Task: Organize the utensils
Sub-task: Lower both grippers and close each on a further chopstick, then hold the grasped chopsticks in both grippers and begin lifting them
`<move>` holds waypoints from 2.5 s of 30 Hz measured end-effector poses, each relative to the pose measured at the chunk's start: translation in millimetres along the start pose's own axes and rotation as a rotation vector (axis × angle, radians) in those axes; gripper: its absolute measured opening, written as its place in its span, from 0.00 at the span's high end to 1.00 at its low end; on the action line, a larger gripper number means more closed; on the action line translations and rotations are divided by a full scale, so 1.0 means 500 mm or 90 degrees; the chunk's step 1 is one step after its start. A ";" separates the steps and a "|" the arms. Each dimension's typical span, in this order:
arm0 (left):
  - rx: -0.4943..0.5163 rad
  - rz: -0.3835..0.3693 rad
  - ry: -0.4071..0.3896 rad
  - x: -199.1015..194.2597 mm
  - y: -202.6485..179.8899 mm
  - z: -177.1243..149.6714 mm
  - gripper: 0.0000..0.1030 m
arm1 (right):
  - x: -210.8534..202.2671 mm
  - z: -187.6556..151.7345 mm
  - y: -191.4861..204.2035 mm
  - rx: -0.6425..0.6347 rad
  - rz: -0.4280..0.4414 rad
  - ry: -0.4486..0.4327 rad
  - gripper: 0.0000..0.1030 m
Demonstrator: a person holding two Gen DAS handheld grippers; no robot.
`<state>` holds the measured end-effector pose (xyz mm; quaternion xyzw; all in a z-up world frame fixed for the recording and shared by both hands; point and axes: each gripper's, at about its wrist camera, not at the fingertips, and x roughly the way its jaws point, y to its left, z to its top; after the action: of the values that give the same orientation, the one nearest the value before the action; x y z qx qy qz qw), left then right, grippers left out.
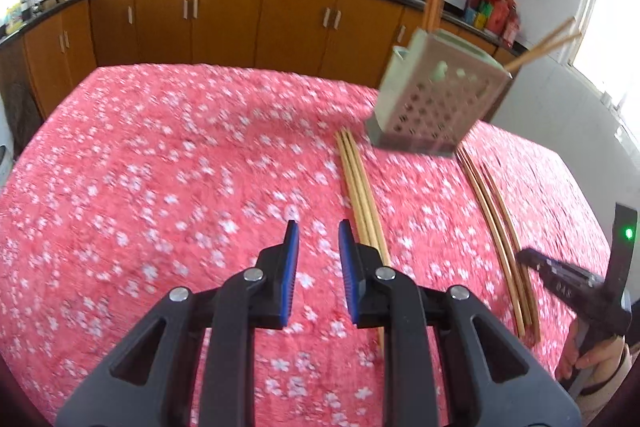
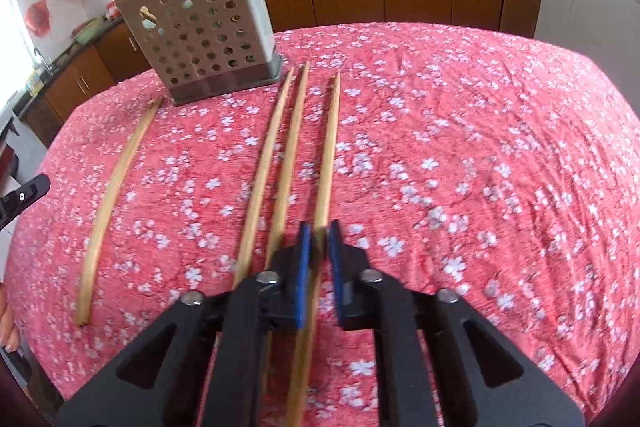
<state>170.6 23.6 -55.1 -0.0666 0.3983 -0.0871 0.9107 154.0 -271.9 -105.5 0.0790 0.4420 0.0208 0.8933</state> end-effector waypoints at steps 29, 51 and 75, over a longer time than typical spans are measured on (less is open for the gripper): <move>0.080 0.035 0.078 0.090 -0.077 -0.065 0.86 | -0.024 -0.014 -0.050 0.035 -0.029 -0.021 0.92; 0.008 0.111 0.036 0.117 0.085 0.022 0.91 | 0.015 0.038 -0.079 0.032 -0.068 -0.038 0.92; -0.009 0.109 0.036 0.114 0.084 0.022 0.91 | 0.014 0.032 -0.075 0.034 -0.067 -0.039 0.91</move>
<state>221.2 53.3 -96.1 -0.0361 0.4284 -0.0078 0.9028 169.6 -309.8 -107.6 0.0798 0.4184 -0.0403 0.9038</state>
